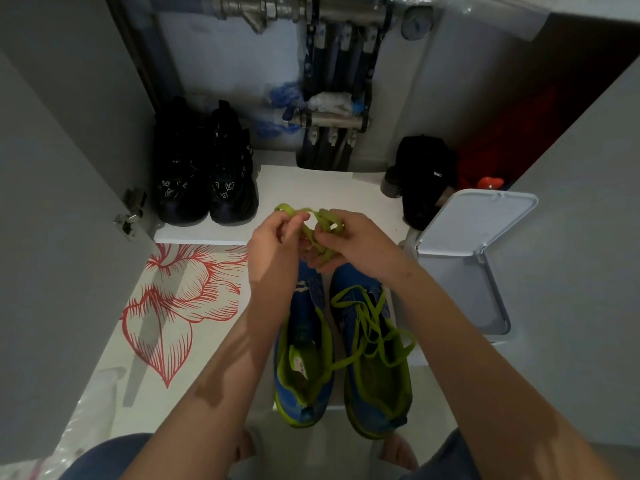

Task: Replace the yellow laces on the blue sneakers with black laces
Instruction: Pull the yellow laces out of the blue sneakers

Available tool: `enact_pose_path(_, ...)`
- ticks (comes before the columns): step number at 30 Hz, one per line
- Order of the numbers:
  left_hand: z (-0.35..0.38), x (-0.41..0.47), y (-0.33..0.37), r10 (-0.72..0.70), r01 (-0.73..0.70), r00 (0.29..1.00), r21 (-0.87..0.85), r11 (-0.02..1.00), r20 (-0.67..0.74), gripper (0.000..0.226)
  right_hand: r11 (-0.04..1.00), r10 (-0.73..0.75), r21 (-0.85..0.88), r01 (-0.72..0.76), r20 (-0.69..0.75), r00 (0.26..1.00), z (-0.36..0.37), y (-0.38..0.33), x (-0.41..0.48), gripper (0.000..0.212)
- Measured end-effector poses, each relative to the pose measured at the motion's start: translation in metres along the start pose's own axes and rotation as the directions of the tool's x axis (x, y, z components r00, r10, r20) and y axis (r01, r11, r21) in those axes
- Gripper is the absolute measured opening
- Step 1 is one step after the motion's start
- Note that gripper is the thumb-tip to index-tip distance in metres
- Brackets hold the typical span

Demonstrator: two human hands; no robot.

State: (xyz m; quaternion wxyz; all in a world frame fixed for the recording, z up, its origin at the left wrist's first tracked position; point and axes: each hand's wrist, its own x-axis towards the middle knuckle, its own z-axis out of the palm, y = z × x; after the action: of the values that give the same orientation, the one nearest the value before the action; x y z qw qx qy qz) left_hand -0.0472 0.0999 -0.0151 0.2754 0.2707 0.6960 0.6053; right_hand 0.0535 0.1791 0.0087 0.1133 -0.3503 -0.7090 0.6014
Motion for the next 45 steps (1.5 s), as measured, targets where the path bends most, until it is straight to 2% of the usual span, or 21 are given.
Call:
enact_pose_path(2, -0.004, 0.002, -0.003, -0.082, 0.082, 0.994, -0.002, 0.997, 0.07, 0.018, 1.0, -0.031, -0.001, 0.031, -0.026, 0.999, 0.002, -0.003, -0.001, 0.005)
enact_pose_path(7, 0.002, -0.001, 0.003, -0.263, 0.236, 0.933, 0.135, 0.962, 0.244, 0.031, 0.97, -0.162, 0.17, 0.175, -0.087, 0.983, -0.006, -0.026, -0.013, 0.008)
enact_pose_path(10, 0.004, -0.011, 0.014, -0.336, 0.365, 0.857, -0.002, 0.931, 0.391, 0.028, 0.954, -0.178, 0.215, 0.21, -0.158, 0.971, -0.015, -0.031, -0.025, 0.01)
enact_pose_path(12, 0.005, -0.018, 0.015, -0.395, 0.459, 0.821, -0.065, 0.886, 0.412, 0.024, 0.974, -0.137, 0.148, 0.172, -0.223, 0.965, -0.024, -0.029, -0.033, 0.01)
enact_pose_path(15, 0.003, -0.027, 0.007, -0.456, 0.46, 0.806, 0.084, 0.884, 0.378, 0.02, 0.983, -0.056, -0.183, 0.015, -0.221, 0.974, -0.039, -0.013, -0.045, 0.012)
enact_pose_path(17, 0.003, -0.032, 0.006, -0.487, 0.44, 0.773, 0.208, 0.873, 0.408, 0.019, 0.875, 0.071, -0.47, -0.116, -0.112, 0.991, -0.042, 0.009, -0.055, 0.015)
enact_pose_path(18, 0.003, -0.034, 0.006, -0.489, 0.405, 0.76, 0.276, 0.872, 0.429, 0.019, 0.778, 0.203, -0.601, -0.181, -0.032, 0.979, -0.041, 0.023, -0.061, 0.034)
enact_pose_path(20, 0.004, -0.036, 0.009, -0.47, 0.314, 0.756, 0.378, 0.871, 0.455, 0.018, 0.572, 0.449, -0.793, -0.212, 0.086, 0.889, -0.032, 0.05, -0.068, 0.084)
enact_pose_path(21, 0.004, -0.037, 0.011, -0.464, 0.29, 0.754, 0.399, 0.87, 0.465, 0.018, 0.498, 0.492, -0.847, -0.188, 0.097, 0.865, -0.027, 0.06, -0.07, 0.097)
enact_pose_path(22, 0.003, -0.038, 0.014, -0.47, 0.287, 0.743, 0.409, 0.866, 0.476, 0.017, 0.451, 0.486, -0.876, -0.168, 0.084, 0.87, -0.022, 0.068, -0.07, 0.1)
enact_pose_path(25, 0.0, -0.043, 0.02, -0.496, 0.3, 0.697, 0.417, 0.858, 0.518, 0.014, 0.378, 0.33, -0.918, -0.123, 0.009, 0.944, -0.011, 0.08, -0.068, 0.077)
enact_pose_path(28, -0.003, -0.05, 0.021, -0.494, 0.287, 0.675, 0.421, 0.86, 0.548, 0.024, 0.31, 0.2, -0.949, -0.061, 0.002, 0.98, -0.004, 0.087, -0.066, 0.06)
enact_pose_path(31, -0.006, -0.054, 0.018, -0.464, 0.266, 0.718, 0.412, 0.872, 0.519, 0.027, 0.276, 0.134, -0.96, -0.033, 0.004, 0.991, -0.004, 0.088, -0.065, 0.044)
enact_pose_path(33, -0.009, -0.054, 0.011, -0.428, 0.22, 0.764, 0.429, 0.876, 0.482, 0.033, 0.313, 0.134, -0.949, -0.022, 0.021, 0.991, -0.008, 0.085, -0.066, 0.035)
enact_pose_path(35, -0.012, -0.054, 0.007, -0.376, 0.131, 0.797, 0.471, 0.872, 0.474, 0.042, 0.413, 0.133, -0.911, -0.01, 0.05, 0.99, -0.015, 0.082, -0.068, 0.028)
enact_pose_path(37, -0.012, -0.059, 0.007, -0.331, 0.04, 0.769, 0.476, 0.879, 0.547, 0.055, 0.611, 0.104, -0.791, -0.047, 0.022, 0.994, -0.023, 0.074, -0.072, 0.018)
enact_pose_path(39, -0.008, -0.063, 0.006, -0.27, -0.1, 0.719, 0.48, 0.872, 0.641, 0.078, 0.824, 0.071, -0.56, -0.086, -0.047, 0.996, -0.031, 0.057, -0.077, 0.013)
enact_pose_path(40, -0.005, -0.064, 0.004, -0.228, -0.17, 0.709, 0.474, 0.864, 0.668, 0.093, 0.894, 0.042, -0.442, -0.068, -0.069, 0.997, -0.035, 0.045, -0.081, 0.012)
enact_pose_path(42, 0.005, -0.064, -0.001, -0.129, -0.266, 0.725, 0.447, 0.854, 0.677, 0.118, 0.952, -0.058, -0.306, 0.03, -0.083, 0.995, -0.042, 0.019, -0.089, 0.009)
enact_pose_path(43, 0.012, -0.063, -0.002, -0.071, -0.298, 0.741, 0.422, 0.856, 0.668, 0.123, 0.96, -0.105, -0.267, 0.079, -0.083, 0.991, -0.045, 0.007, -0.092, 0.011)
enact_pose_path(45, 0.025, -0.063, 0.002, 0.023, -0.298, 0.77, 0.327, 0.897, 0.637, 0.112, 0.984, -0.145, -0.119, 0.135, -0.085, 0.986, -0.049, -0.014, -0.096, 0.021)
